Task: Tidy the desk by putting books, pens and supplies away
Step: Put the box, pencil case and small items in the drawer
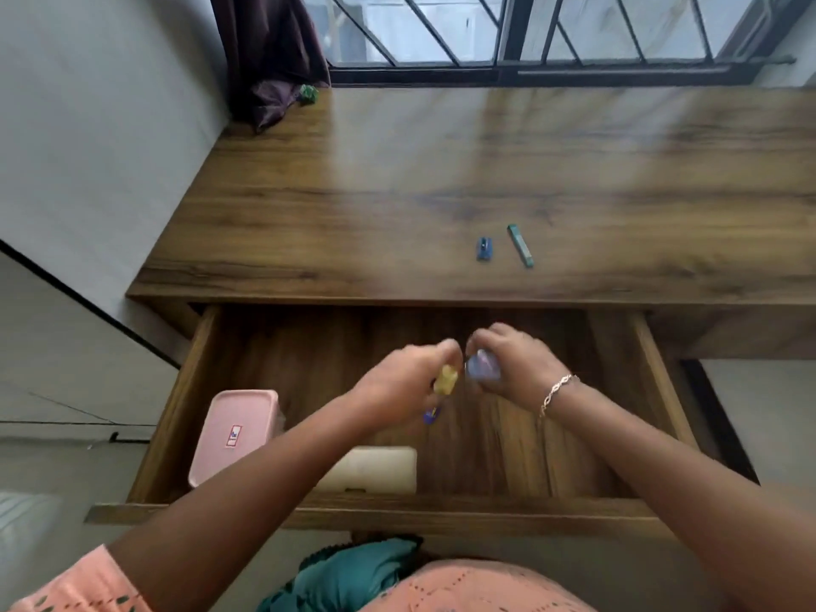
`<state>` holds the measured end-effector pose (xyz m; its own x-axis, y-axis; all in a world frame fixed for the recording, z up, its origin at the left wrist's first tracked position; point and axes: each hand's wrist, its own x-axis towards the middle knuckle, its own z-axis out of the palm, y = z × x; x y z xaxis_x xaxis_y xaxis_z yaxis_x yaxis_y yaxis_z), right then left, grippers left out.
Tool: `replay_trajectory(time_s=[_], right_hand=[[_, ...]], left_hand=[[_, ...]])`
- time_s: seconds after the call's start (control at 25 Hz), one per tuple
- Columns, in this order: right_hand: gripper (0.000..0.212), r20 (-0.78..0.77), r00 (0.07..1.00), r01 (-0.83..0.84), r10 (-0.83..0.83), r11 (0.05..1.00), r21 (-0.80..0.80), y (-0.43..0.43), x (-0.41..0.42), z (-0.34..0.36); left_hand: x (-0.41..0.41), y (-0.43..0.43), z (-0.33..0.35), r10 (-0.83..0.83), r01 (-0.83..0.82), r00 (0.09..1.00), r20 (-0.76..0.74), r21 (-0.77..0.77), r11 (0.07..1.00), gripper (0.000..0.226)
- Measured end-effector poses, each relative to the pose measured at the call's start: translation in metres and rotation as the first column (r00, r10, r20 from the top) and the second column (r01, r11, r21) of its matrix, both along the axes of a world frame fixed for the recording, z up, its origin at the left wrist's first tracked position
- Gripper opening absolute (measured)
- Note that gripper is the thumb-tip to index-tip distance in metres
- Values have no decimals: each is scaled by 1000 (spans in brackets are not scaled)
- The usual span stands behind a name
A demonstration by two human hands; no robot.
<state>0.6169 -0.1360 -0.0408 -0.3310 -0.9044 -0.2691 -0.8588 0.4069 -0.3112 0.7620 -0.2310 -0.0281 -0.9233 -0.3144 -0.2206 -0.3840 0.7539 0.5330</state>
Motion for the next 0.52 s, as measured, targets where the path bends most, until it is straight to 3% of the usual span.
replay_trajectory(time_s=[0.16, 0.52], right_hand=[[48, 30, 995, -101, 97, 966, 239, 31, 22, -37], [48, 108, 989, -129, 101, 943, 308, 45, 47, -61]], left_hand=[[11, 31, -21, -187, 206, 967, 173, -101, 973, 37], [27, 49, -26, -189, 230, 947, 260, -137, 963, 35]])
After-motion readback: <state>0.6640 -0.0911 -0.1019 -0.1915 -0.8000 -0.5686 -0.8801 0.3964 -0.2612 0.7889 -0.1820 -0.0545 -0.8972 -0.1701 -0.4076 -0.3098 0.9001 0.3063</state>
